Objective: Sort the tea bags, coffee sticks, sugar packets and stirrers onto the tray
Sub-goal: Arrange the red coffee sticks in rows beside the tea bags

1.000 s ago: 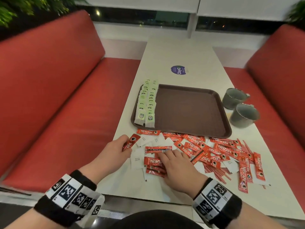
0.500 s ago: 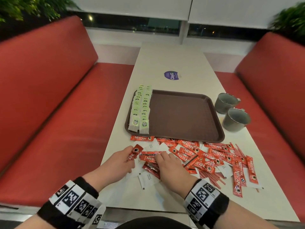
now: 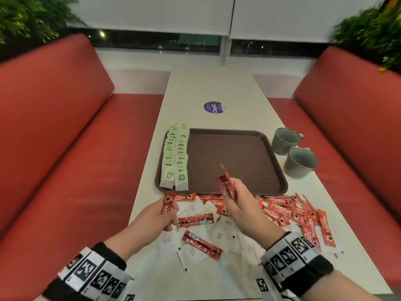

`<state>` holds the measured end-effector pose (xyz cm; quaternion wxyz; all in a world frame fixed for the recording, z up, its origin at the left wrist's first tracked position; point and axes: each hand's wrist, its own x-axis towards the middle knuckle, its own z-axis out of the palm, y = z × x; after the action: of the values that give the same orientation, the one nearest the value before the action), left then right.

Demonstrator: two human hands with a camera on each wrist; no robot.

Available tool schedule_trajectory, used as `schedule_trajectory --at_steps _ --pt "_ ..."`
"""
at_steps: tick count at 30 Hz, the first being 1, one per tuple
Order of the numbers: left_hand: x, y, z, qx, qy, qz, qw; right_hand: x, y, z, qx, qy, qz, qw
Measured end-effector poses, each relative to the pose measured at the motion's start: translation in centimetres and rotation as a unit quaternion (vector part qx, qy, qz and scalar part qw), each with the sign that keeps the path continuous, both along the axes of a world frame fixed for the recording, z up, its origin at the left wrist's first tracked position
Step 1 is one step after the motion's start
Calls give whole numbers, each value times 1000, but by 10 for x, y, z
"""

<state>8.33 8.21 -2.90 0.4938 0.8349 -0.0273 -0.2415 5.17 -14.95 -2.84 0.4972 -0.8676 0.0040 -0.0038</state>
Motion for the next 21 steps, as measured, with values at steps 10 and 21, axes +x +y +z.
schedule_trajectory --at_steps 10,21 --pt "15 -62 19 -70 -12 -123 990 15 3 25 340 84 -99 932" --pt "4 -111 29 -83 -72 -107 988 10 13 32 366 59 -131 920"
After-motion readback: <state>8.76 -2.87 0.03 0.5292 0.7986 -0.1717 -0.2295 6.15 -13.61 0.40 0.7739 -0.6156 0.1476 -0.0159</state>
